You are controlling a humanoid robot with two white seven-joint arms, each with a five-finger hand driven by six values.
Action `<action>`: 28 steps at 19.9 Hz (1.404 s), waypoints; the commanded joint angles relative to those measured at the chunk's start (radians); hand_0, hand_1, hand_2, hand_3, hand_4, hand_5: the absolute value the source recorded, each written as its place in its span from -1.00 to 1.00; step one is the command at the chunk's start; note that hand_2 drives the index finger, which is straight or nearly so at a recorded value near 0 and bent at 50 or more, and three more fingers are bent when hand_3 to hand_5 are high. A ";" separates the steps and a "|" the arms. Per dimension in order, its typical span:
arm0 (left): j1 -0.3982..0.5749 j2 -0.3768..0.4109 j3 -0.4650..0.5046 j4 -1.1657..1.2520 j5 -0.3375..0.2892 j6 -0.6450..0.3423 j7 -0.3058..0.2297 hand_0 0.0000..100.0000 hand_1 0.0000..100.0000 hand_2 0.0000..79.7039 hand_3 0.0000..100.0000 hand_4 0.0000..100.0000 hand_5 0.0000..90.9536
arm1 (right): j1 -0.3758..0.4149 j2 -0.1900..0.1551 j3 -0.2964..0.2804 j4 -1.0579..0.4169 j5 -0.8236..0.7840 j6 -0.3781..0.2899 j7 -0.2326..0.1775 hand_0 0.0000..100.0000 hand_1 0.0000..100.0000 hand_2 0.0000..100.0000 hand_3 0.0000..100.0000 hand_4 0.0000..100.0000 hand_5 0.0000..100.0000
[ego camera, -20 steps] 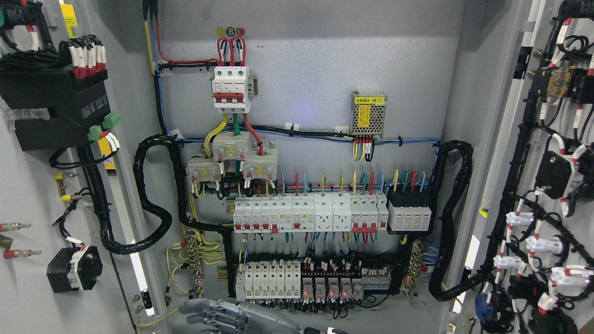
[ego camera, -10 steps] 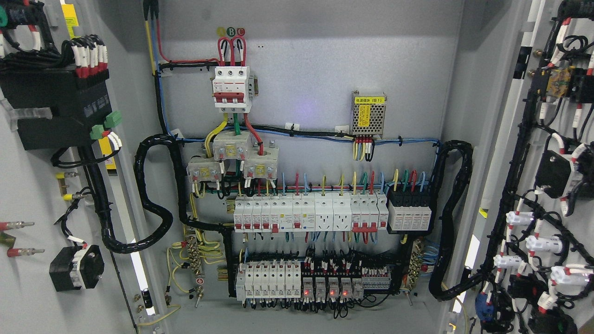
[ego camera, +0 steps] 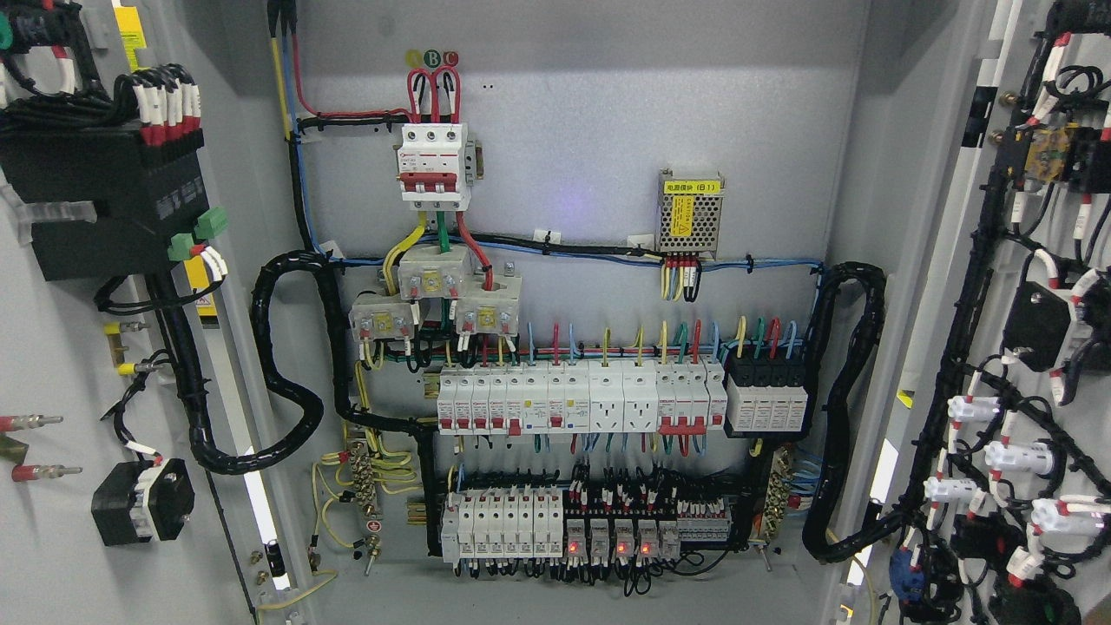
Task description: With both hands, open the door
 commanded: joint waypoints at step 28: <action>0.010 -0.001 -0.003 -0.001 -0.002 -0.003 0.000 -0.76 0.11 -1.00 -1.00 -1.00 -1.00 | -0.060 0.038 0.082 0.038 -0.002 -0.004 -0.054 -1.00 0.00 -0.92 -1.00 -1.00 -1.00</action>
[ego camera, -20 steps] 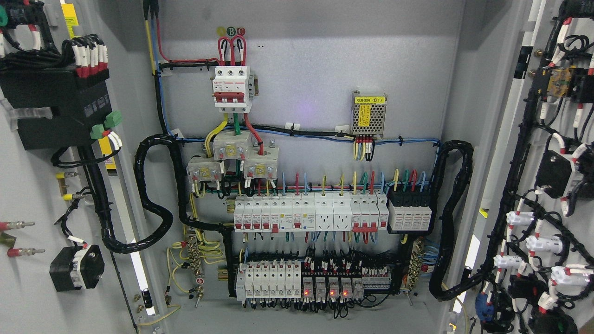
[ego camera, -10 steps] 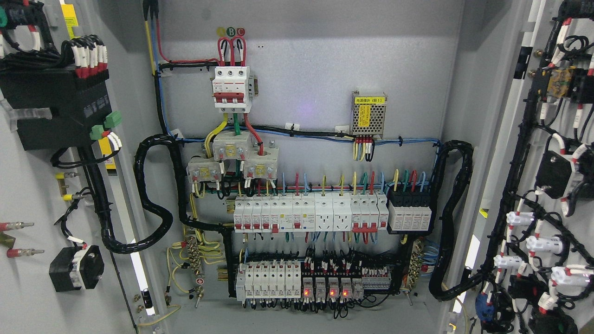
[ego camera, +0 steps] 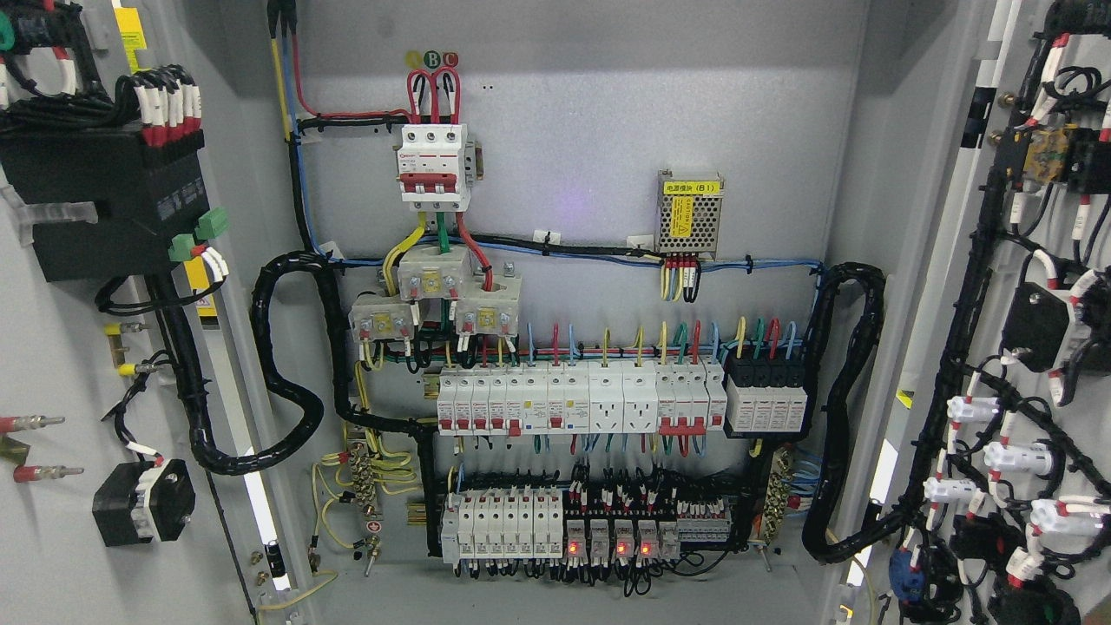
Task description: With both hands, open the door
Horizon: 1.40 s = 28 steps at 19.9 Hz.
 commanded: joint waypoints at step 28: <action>0.372 0.003 -0.128 -1.199 0.007 -0.378 -0.326 -0.76 0.11 -1.00 -1.00 -1.00 -1.00 | 0.687 -0.285 -0.496 -0.518 0.268 -0.226 -0.189 -1.00 0.00 -0.92 -1.00 -1.00 -1.00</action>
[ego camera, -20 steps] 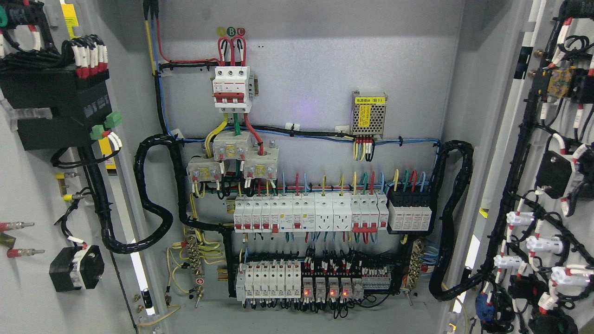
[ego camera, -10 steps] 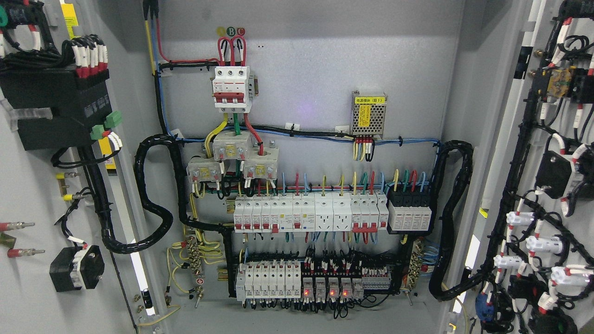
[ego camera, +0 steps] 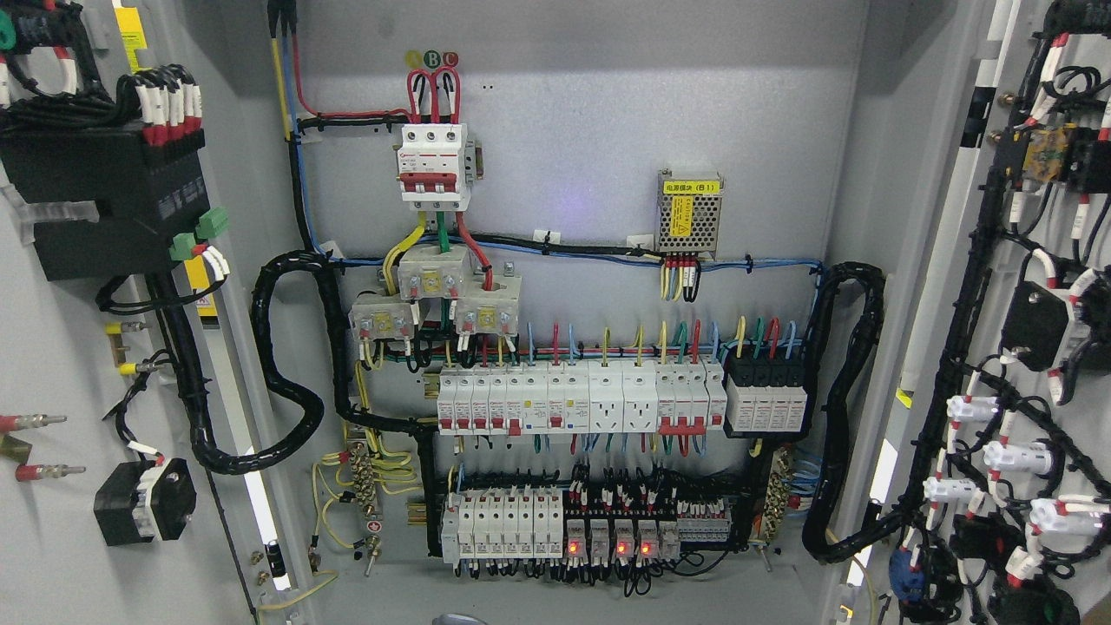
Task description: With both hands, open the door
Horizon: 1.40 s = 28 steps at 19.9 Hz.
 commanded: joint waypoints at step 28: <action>0.114 0.056 -0.035 -1.315 -0.009 0.180 0.100 -0.76 0.11 -1.00 -1.00 -1.00 -1.00 | 0.564 -0.174 -0.444 -0.385 0.072 -0.596 -0.262 -1.00 0.00 -0.92 -1.00 -1.00 -1.00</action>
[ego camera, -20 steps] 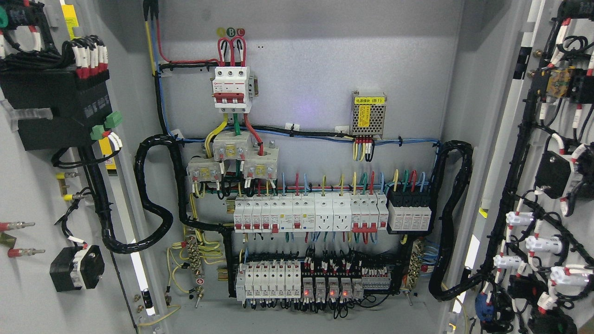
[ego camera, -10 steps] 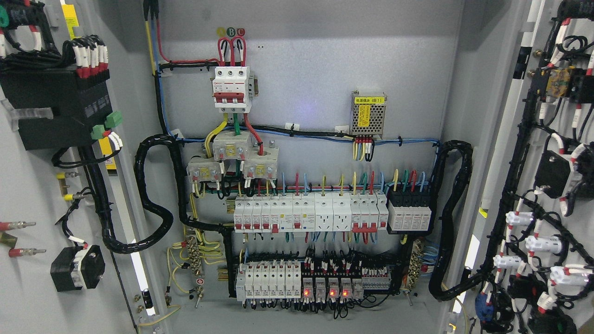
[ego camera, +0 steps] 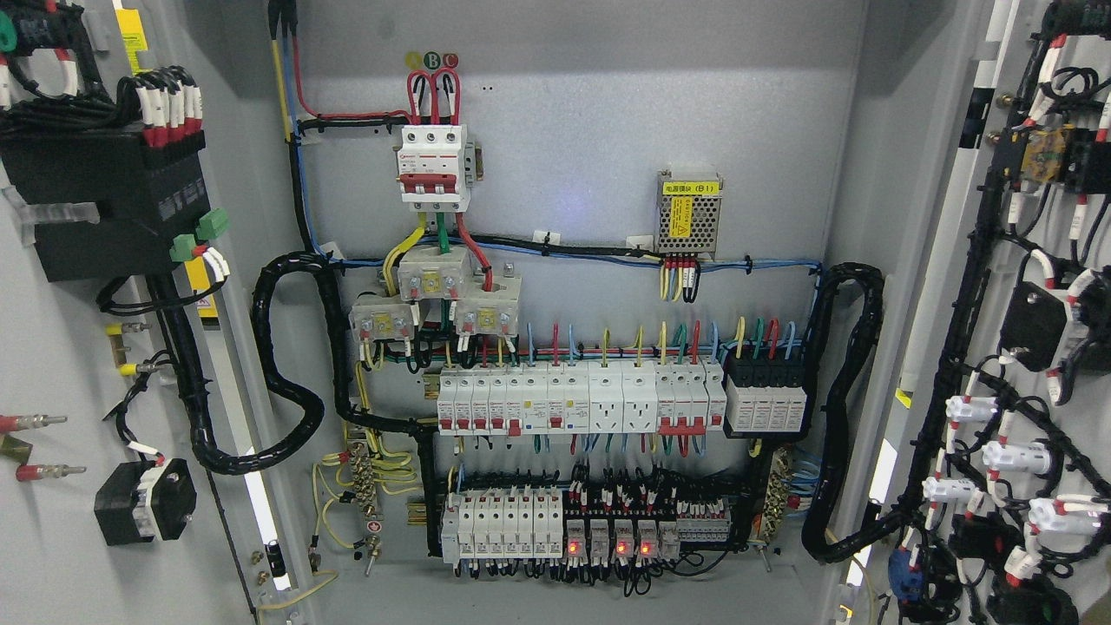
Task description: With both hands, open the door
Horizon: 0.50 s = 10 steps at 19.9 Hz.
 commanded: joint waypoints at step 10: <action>-0.080 0.051 0.173 -0.271 0.016 -0.144 -0.004 -0.76 0.11 -1.00 -1.00 -1.00 -1.00 | 0.035 -0.029 -0.109 -0.043 -0.001 -0.140 0.000 -1.00 0.00 -0.92 -1.00 -1.00 -1.00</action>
